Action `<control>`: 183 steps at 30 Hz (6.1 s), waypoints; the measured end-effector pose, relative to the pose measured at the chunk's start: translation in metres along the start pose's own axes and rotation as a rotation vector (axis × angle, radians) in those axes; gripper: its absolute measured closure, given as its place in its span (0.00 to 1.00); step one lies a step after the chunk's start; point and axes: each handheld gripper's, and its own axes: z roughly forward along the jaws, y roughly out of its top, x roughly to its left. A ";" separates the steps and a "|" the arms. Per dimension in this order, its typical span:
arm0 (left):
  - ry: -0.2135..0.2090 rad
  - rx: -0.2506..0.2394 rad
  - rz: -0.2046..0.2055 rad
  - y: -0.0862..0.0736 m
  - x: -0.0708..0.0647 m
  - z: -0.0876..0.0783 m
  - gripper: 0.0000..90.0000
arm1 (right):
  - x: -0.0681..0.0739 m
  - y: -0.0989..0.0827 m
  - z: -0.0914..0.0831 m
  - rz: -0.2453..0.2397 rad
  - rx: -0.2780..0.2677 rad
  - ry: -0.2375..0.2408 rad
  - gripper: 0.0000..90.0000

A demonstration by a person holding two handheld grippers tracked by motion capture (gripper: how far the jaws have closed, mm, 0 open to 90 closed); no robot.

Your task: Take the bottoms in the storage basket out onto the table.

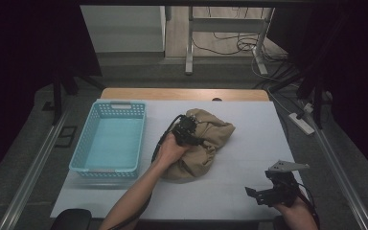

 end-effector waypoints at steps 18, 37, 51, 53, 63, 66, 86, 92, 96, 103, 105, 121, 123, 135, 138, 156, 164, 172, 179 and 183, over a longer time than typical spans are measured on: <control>-0.066 -0.034 -0.028 0.005 -0.003 -0.013 0.31 | 0.000 0.000 0.001 -0.009 0.002 0.007 0.01; -0.098 -0.092 -0.030 0.008 -0.005 -0.030 0.20 | 0.001 0.001 0.002 -0.017 0.015 0.014 0.01; -0.078 -0.091 0.029 0.010 -0.011 -0.034 0.07 | 0.001 0.001 0.002 -0.019 0.018 0.015 0.01; -0.076 -0.092 0.035 0.010 -0.012 -0.034 0.06 | 0.001 0.001 0.002 -0.019 0.018 0.015 0.01; -0.118 -0.100 0.049 0.008 -0.014 -0.036 0.05 | 0.001 0.001 0.002 -0.019 0.018 0.015 0.01; -0.136 -0.107 0.062 0.008 -0.013 -0.038 0.05 | 0.001 0.001 0.002 -0.020 0.019 0.015 0.01; -0.200 -0.166 0.059 -0.001 -0.012 -0.051 0.00 | 0.002 0.001 0.003 -0.023 0.024 0.018 0.01; -0.229 -0.169 0.041 -0.006 -0.010 -0.055 0.00 | 0.002 0.001 0.003 -0.022 0.024 0.018 0.01; -0.235 -0.173 0.034 -0.007 -0.009 -0.057 0.00 | 0.002 0.001 0.003 -0.025 0.025 0.017 0.01; -0.244 -0.177 0.027 -0.010 -0.009 -0.063 0.00 | 0.002 0.001 0.003 -0.024 0.024 0.016 0.01; -0.248 -0.176 0.025 -0.011 -0.009 -0.064 0.00 | 0.002 0.001 0.003 -0.026 0.026 0.016 0.01; -0.229 -0.166 0.053 -0.017 -0.014 -0.075 0.00 | 0.002 0.001 0.003 -0.025 0.033 0.017 0.01; -0.230 -0.162 0.055 -0.018 -0.015 -0.076 0.00 | 0.002 0.001 0.003 -0.025 0.034 0.016 0.01; -0.226 -0.160 0.052 -0.028 -0.017 -0.082 0.00 | 0.001 0.001 0.002 -0.014 0.020 0.014 0.01; -0.224 -0.163 0.050 -0.030 -0.016 -0.085 0.00 | 0.001 0.001 0.002 -0.021 0.025 0.013 0.01; -0.237 -0.183 0.009 -0.045 -0.013 -0.092 0.01 | 0.002 0.000 0.001 -0.017 0.008 0.011 0.01; -0.247 -0.194 -0.001 -0.049 -0.013 -0.095 0.01 | 0.001 0.000 0.001 -0.015 0.007 0.012 0.01; -0.248 -0.189 0.011 -0.052 -0.017 -0.099 0.01 | 0.001 0.000 0.001 -0.016 0.006 0.011 0.01; -0.254 -0.189 0.018 -0.054 -0.019 -0.103 0.02 | 0.001 0.000 0.000 -0.016 0.007 0.011 0.01; -0.253 -0.190 0.021 -0.055 -0.020 -0.105 0.02 | 0.001 0.000 0.000 -0.015 0.006 0.011 0.01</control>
